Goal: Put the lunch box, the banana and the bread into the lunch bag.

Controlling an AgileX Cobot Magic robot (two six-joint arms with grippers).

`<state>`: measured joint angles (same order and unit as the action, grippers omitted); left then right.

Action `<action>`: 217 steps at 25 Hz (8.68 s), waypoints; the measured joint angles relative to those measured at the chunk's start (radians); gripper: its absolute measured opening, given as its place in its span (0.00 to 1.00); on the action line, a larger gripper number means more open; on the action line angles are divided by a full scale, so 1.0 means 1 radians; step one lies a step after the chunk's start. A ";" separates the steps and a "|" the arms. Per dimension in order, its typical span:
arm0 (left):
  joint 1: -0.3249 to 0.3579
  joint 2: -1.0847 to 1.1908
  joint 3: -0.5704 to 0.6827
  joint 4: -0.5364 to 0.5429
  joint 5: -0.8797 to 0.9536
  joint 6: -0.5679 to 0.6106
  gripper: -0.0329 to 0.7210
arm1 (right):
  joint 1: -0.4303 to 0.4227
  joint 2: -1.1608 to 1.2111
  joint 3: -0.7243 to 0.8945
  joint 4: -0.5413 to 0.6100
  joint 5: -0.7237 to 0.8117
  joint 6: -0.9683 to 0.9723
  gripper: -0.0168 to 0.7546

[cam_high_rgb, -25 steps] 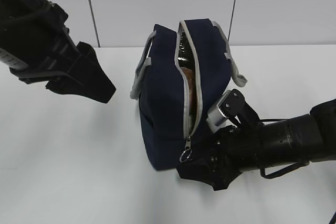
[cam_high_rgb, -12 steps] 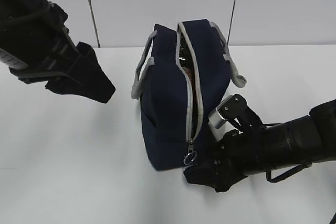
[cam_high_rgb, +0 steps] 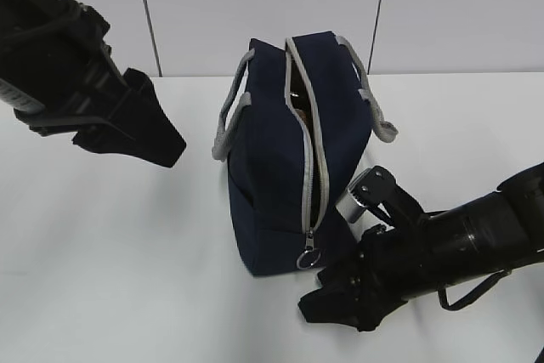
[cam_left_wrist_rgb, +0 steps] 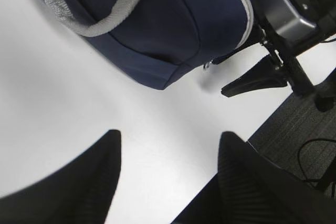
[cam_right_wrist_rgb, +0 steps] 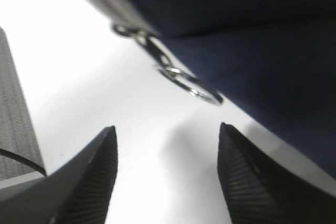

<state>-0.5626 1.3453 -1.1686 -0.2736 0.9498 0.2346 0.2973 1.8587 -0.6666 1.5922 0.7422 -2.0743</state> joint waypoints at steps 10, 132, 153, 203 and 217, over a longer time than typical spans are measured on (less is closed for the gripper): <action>0.000 0.000 0.000 0.000 0.006 0.000 0.59 | 0.000 0.000 0.000 -0.005 0.035 -0.033 0.60; 0.000 0.000 0.000 0.011 0.014 0.000 0.59 | 0.000 -0.016 -0.037 0.164 -0.018 -0.268 0.08; 0.000 0.000 0.000 0.011 0.021 0.000 0.59 | 0.000 -0.216 -0.037 -0.223 -0.047 0.197 0.00; 0.000 -0.001 0.243 -0.579 -0.385 0.478 0.59 | 0.000 -0.393 -0.387 -0.333 -0.096 0.620 0.00; 0.000 0.145 0.393 -1.203 -0.558 1.255 0.59 | 0.000 -0.393 -0.387 -0.364 -0.084 0.622 0.00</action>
<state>-0.5626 1.4906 -0.7755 -1.4763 0.3915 1.4895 0.2973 1.4660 -1.0540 1.2284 0.6587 -1.4523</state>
